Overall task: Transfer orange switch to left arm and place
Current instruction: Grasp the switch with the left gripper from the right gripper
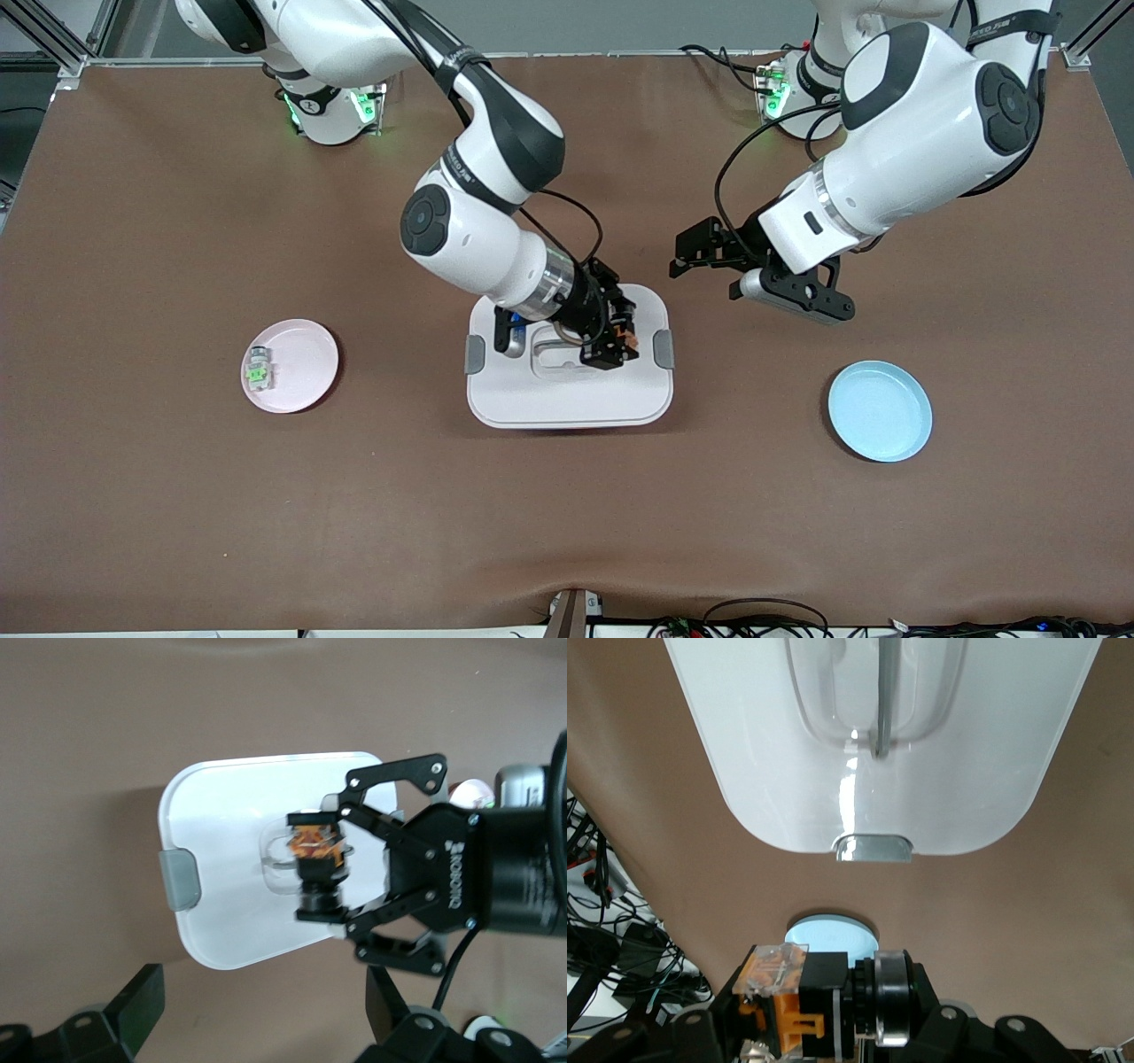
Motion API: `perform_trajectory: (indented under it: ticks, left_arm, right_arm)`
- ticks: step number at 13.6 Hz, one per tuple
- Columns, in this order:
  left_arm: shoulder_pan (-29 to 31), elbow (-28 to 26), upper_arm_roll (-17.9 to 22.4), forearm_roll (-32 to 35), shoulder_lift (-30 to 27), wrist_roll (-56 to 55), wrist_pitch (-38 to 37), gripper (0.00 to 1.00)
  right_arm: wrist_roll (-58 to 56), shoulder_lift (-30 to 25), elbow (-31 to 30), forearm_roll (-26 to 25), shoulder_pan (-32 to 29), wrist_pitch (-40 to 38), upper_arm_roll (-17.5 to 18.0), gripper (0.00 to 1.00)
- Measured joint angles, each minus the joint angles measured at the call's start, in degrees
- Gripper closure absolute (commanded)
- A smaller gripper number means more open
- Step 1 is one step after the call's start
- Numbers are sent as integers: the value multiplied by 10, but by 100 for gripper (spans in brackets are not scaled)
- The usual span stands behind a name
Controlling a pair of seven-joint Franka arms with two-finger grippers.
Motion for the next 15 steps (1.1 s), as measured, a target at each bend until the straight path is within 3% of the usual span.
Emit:
perform_trajectory:
  ticks: [6,10,15]
  left_arm:
    - [4,-71,1,-128,-1,69,112,0]
    - [15,-97,1,-182,-1,133,126,1]
    - [20,-112,1,-184,-1,143,126,26]
  right_arm:
    - [42,14,2,1,11,58,31,100]
    - [80,15,28,1,14,66,43,100]
    - [90,15,40,14,14,65,47,100]
